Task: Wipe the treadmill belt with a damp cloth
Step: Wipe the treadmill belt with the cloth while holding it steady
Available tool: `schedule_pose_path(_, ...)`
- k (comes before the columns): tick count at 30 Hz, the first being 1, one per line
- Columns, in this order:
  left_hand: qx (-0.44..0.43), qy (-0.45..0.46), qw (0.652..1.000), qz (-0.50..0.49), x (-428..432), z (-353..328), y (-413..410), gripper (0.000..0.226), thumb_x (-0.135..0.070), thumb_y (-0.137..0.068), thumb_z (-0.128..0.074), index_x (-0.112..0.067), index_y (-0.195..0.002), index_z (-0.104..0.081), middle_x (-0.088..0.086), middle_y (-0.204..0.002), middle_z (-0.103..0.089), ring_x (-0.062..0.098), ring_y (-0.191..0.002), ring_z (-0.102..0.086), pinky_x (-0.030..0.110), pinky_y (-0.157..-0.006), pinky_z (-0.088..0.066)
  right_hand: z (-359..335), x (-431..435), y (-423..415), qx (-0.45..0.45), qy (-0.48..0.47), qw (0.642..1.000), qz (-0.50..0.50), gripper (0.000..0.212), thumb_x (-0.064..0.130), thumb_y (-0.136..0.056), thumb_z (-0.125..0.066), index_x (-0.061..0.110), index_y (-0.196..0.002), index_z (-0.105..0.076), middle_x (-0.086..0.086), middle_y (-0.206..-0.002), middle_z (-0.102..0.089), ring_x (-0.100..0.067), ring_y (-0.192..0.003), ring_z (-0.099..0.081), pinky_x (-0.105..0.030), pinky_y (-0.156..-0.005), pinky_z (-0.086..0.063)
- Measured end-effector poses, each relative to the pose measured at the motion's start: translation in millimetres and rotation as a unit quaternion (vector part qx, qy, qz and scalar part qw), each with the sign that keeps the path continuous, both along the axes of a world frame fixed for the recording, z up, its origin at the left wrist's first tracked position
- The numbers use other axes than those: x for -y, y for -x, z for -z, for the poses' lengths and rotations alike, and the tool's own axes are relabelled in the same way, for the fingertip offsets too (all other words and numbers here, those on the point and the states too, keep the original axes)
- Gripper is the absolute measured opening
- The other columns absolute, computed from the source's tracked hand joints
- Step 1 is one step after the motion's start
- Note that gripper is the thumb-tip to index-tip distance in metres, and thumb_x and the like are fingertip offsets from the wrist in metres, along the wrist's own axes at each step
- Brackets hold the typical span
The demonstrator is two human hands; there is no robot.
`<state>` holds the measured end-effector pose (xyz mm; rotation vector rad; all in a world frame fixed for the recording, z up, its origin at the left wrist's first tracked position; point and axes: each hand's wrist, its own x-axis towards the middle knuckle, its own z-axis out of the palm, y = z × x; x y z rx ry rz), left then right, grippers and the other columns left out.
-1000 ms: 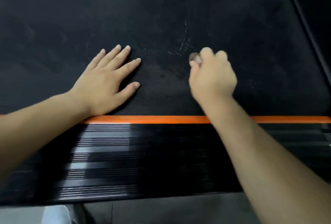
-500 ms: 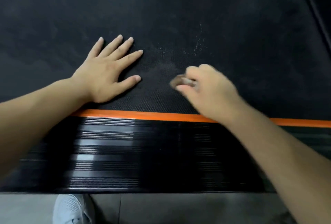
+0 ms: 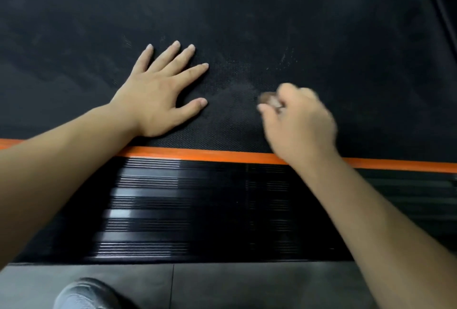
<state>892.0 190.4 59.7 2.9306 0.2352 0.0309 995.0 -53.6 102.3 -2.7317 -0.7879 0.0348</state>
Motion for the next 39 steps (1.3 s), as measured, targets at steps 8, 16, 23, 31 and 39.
schedule_pose_path(8, -0.019, 0.022, 0.999, -0.019, -23, -5, 8, 0.083, -0.079, -0.086, -0.02, -0.04, -0.159, -0.025, -0.004, -0.171, -0.01, 0.018, -0.158, 0.0, 0.051, -0.126, 0.005, 5, -57, -34, 0.036, -0.016, 0.999, -0.023, 0.025, 0.048, -0.094, -0.055, 0.024, -0.095, -0.055, -0.005, -0.099, -0.048, -0.03, -0.092, -0.058, -0.032, -0.069, -0.035)
schedule_pose_path(16, -0.011, 0.037, 0.999, -0.03, -35, -1, 11, 0.07, -0.063, -0.094, -0.019, -0.038, -0.159, -0.027, -0.006, -0.17, -0.011, 0.016, -0.157, -0.001, 0.052, -0.126, 0.004, 7, -72, -52, 0.013, -0.038, 0.998, -0.047, 0.035, 0.055, -0.088, -0.06, 0.02, -0.092, -0.06, -0.001, -0.094, -0.051, -0.027, -0.09, -0.058, -0.032, -0.067, -0.037)
schedule_pose_path(23, 0.007, 0.04, 0.999, -0.033, -32, -1, 12, 0.066, -0.056, -0.096, -0.024, -0.036, -0.158, -0.03, -0.004, -0.17, -0.013, 0.017, -0.158, -0.003, 0.052, -0.125, 0.004, 0, -33, -35, -0.054, -0.044, 0.977, -0.2, 0.033, 0.056, -0.082, -0.062, 0.026, -0.073, -0.053, 0.005, -0.081, -0.05, -0.017, -0.075, -0.053, -0.043, -0.069, -0.05)
schedule_pose_path(31, 0.003, 0.037, 0.999, -0.036, -30, -2, 12, 0.064, -0.052, -0.098, -0.026, -0.033, -0.159, -0.03, -0.002, -0.17, -0.013, 0.019, -0.158, -0.002, 0.051, -0.125, 0.006, 3, -42, -9, -0.081, -0.072, 0.954, -0.279, 0.028, 0.049, -0.085, -0.066, 0.025, -0.075, -0.054, 0.004, -0.083, -0.051, -0.016, -0.074, -0.051, -0.042, -0.066, -0.047)
schedule_pose_path(39, -0.041, 0.013, 0.994, -0.102, -79, -8, 45, 0.081, -0.075, -0.088, -0.02, -0.036, -0.16, -0.024, 0.0, -0.171, -0.008, 0.019, -0.158, 0.0, 0.052, -0.126, 0.003, 8, -55, -12, -0.072, -0.056, 0.93, -0.357, 0.03, 0.054, -0.082, -0.062, 0.025, -0.078, -0.058, 0.002, -0.084, -0.05, -0.02, -0.076, -0.053, -0.039, -0.067, -0.047)
